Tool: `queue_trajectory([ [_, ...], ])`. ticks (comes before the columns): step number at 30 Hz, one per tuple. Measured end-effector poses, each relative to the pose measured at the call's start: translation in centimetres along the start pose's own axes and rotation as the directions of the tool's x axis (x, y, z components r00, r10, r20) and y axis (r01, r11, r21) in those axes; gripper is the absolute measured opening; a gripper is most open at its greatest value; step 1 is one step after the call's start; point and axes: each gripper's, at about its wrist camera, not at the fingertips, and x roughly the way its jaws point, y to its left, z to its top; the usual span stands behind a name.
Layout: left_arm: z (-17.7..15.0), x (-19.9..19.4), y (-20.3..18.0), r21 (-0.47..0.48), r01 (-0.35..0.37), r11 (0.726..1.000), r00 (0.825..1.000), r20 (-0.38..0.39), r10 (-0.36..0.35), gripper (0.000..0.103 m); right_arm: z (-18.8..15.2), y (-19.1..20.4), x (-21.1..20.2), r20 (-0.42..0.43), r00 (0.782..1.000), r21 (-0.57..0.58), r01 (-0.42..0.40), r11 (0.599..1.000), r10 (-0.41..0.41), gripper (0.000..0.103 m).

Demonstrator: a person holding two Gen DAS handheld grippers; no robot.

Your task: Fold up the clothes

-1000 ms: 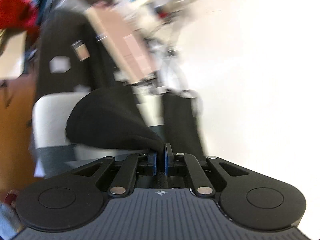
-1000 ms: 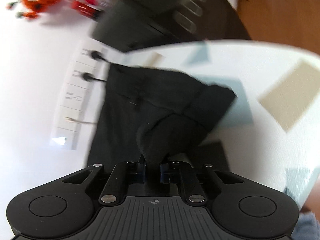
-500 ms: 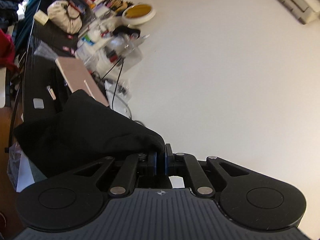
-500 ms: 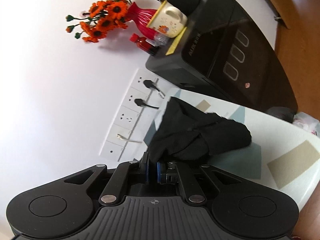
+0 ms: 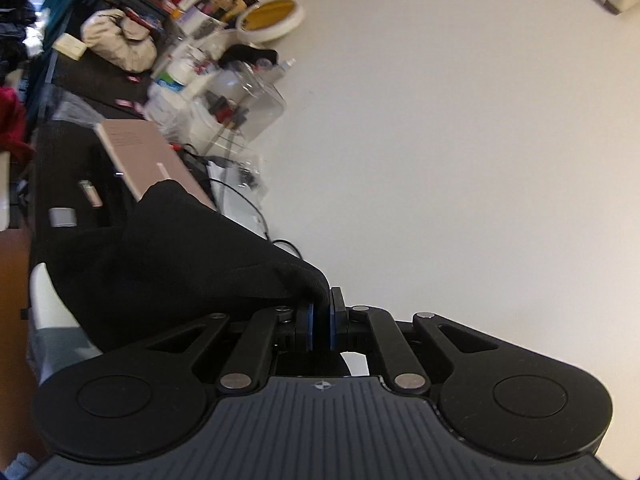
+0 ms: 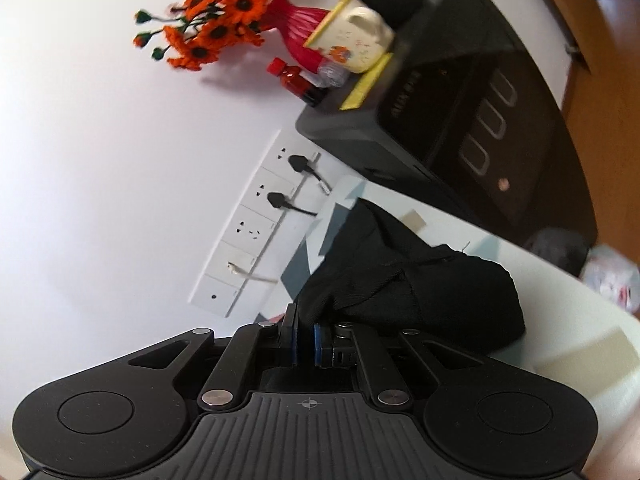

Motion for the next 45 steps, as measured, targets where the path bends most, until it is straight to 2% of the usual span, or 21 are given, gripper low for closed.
queue_trajectory([
  [5, 1.2, 7.6, -1.8, 0.018, 0.024, 1.000, 0.999, -0.041, -0.023, 0.007, 1.7, 3.7, 4.1, 0.045, 0.999, -0.088, 0.021, 0.996, -0.017, 0.006],
  [11, 1.2, 18.1, -2.7, 0.023, 0.014, 1.000, 0.993, -0.117, -0.011, 0.007, 2.3, 6.6, 10.4, 0.085, 0.991, -0.119, 0.109, 0.987, -0.099, 0.006],
  [19, -1.8, 31.0, -1.0, 0.027, -0.067, 0.997, 0.961, -0.268, 0.072, 0.007, 2.0, 7.4, 18.8, 0.155, 0.952, -0.149, 0.287, 0.946, -0.264, 0.006],
  [23, -3.1, 34.4, -0.6, 0.023, -0.098, 0.995, 0.935, -0.339, 0.100, 0.007, 1.7, 6.9, 21.2, 0.164, 0.931, -0.154, 0.352, 0.923, -0.327, 0.006],
  [30, -3.1, 38.6, -2.2, 0.076, -0.076, 0.994, 0.929, -0.356, 0.098, 0.007, 2.3, 6.4, 22.6, 0.175, 0.921, -0.125, 0.371, 0.920, -0.348, 0.006],
  [34, -4.7, 41.0, -2.9, 0.115, -0.121, 0.986, 0.916, -0.369, 0.155, 0.008, 2.8, 6.0, 24.6, 0.165, 0.911, -0.142, 0.402, 0.905, -0.379, 0.006],
  [39, -6.3, 43.8, -2.0, 0.090, -0.186, 0.978, 0.900, -0.384, 0.206, 0.008, 3.0, 4.8, 27.5, 0.150, 0.887, -0.170, 0.458, 0.872, -0.437, 0.006],
  [43, -7.3, 46.0, -1.5, 0.078, -0.222, 0.972, 0.886, -0.400, 0.234, 0.008, 3.2, 4.6, 28.5, 0.147, 0.887, -0.172, 0.459, 0.872, -0.438, 0.006],
  [45, -8.2, 47.2, -1.6, 0.106, -0.208, 0.972, 0.880, -0.414, 0.234, 0.010, 3.4, 4.3, 29.2, 0.142, 0.888, -0.171, 0.458, 0.873, -0.438, 0.006],
])
